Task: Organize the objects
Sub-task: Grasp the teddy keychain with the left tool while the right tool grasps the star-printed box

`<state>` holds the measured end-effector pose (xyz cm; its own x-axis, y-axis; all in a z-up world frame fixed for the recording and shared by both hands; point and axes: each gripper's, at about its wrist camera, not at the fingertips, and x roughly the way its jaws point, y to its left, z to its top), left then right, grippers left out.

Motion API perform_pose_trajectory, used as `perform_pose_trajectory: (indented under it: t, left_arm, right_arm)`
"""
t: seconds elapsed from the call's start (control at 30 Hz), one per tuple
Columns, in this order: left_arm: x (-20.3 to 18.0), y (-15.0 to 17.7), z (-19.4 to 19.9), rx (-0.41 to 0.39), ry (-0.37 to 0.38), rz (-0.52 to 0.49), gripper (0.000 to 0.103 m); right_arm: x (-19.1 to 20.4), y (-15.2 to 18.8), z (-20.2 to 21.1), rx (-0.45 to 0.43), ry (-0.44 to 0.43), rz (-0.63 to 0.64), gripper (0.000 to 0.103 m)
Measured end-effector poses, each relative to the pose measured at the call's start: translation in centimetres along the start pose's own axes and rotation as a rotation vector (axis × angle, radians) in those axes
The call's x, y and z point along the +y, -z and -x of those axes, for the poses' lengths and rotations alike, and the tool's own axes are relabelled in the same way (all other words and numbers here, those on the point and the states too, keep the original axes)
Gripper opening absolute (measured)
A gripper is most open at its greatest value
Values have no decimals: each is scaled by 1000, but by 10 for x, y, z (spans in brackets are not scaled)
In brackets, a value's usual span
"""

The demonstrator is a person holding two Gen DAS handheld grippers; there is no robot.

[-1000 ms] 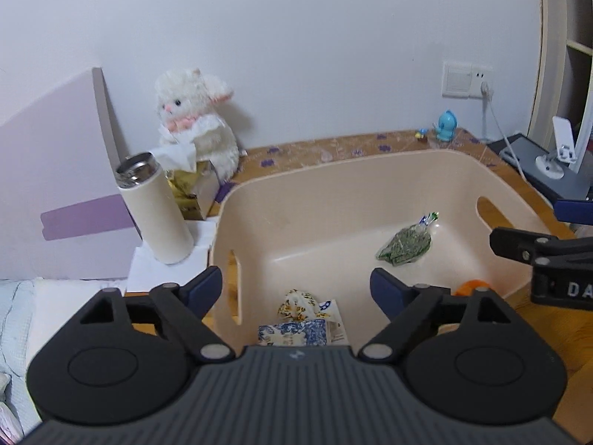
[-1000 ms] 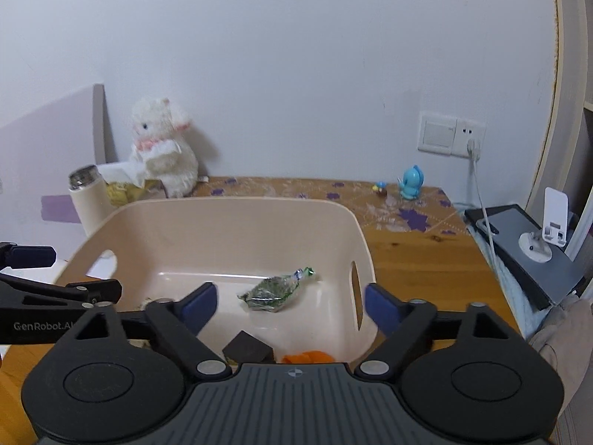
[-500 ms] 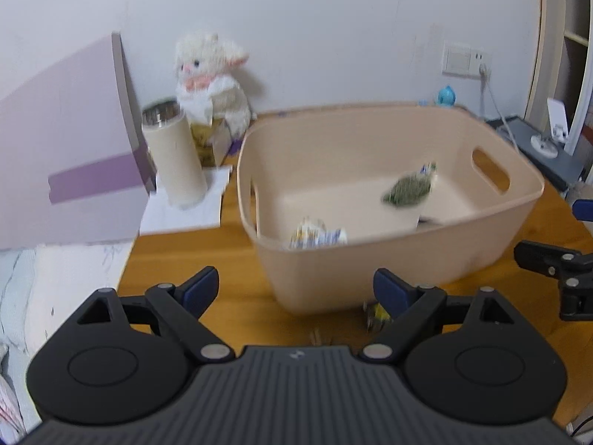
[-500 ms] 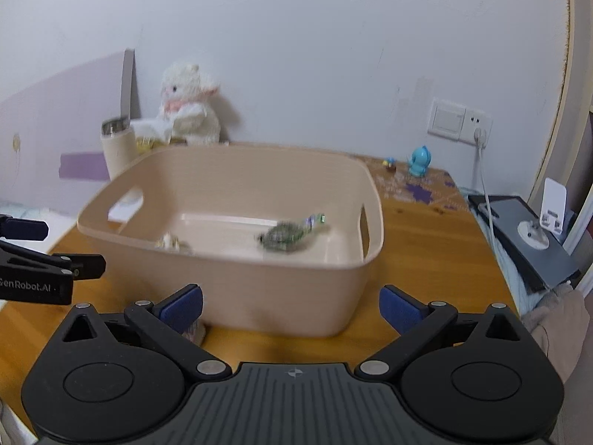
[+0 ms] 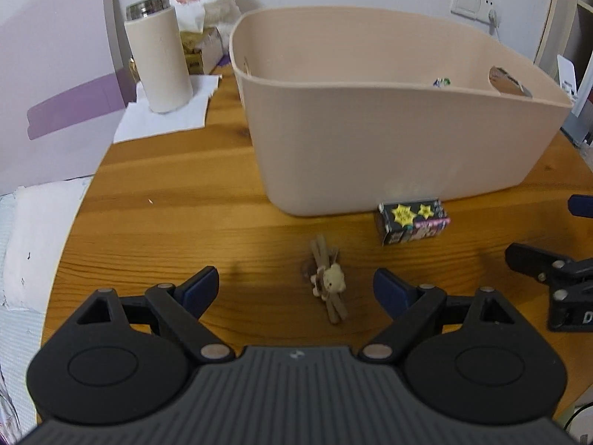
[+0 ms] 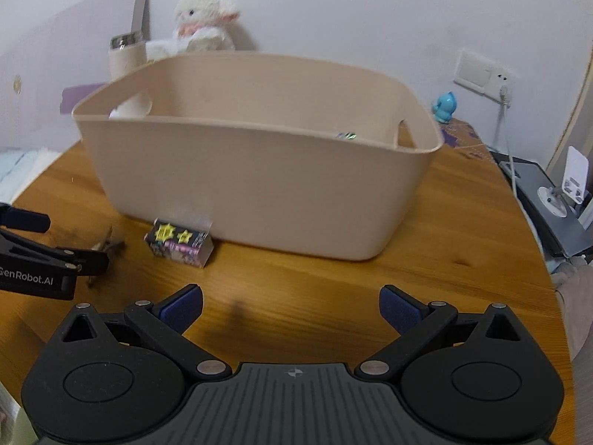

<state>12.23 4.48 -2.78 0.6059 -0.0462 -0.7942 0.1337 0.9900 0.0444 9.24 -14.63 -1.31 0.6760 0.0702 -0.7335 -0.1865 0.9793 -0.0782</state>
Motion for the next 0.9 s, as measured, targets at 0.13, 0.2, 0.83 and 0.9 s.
perform_pose_trajectory:
  t: [0.13,0.2,0.83,0.9]
  left_arm:
    - [2,3,-8,13,2,-8,89]
    - [3,3,-12,22,10,-6,84]
    - [12,-8,-19,2,106,0,13]
    - [14,-9,-20,-1,108,5,13]
  right_arm:
    - [11,4,-11,23,-15,12,103]
    - [18,5,-16,28,-14,27,103]
    - [55,-3,-46,19,-64,34,103]
    - [58,-6,-49,12,-75,11,103]
